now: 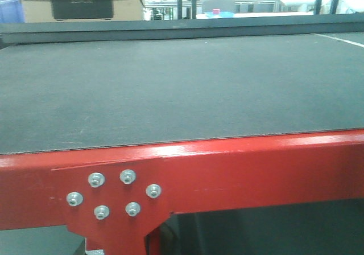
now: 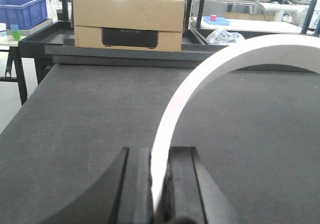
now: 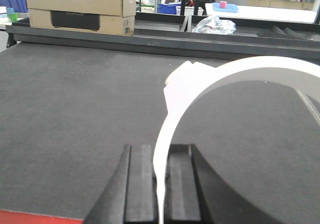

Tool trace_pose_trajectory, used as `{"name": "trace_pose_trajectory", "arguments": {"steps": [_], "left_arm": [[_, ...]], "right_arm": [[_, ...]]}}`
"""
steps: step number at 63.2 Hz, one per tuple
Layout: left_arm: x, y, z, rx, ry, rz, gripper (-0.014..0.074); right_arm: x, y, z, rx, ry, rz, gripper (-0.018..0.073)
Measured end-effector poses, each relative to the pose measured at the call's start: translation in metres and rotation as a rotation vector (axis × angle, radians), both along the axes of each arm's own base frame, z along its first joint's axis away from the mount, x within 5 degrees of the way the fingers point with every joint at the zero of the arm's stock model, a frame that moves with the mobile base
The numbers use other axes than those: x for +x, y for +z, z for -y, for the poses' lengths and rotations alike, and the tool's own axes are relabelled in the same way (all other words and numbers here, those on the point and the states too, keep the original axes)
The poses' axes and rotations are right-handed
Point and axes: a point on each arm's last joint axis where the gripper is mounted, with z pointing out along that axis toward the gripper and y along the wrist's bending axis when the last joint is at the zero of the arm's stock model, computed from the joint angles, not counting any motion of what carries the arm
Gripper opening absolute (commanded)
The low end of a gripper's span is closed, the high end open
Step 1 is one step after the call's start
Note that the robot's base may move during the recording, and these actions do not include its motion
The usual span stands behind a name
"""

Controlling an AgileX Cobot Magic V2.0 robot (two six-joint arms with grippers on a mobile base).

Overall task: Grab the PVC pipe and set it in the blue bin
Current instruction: 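Hold both pipe pieces while the base turns away from the table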

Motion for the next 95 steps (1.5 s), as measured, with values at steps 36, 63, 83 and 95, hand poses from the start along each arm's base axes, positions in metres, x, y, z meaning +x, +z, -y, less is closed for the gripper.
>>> {"name": "trace_pose_trajectory", "arguments": {"steps": [36, 63, 83, 95], "left_arm": [[0.0000, 0.0000, 0.0000, 0.000, 0.000, 0.000, -0.0111], [0.0000, 0.0000, 0.0000, 0.000, 0.000, 0.000, -0.0111], [0.0000, 0.0000, 0.0000, 0.000, 0.000, 0.000, -0.0111], [0.0000, 0.0000, 0.0000, 0.000, 0.000, 0.000, -0.0111]], "right_arm": [[0.0000, 0.0000, 0.0000, 0.000, 0.000, 0.000, -0.0169], [0.0000, 0.0000, 0.0000, 0.000, 0.000, 0.000, -0.0169], [0.0000, 0.0000, 0.0000, 0.000, 0.000, 0.000, -0.0169], [0.0000, 0.0000, 0.0000, 0.000, 0.000, 0.000, -0.0169]]}}
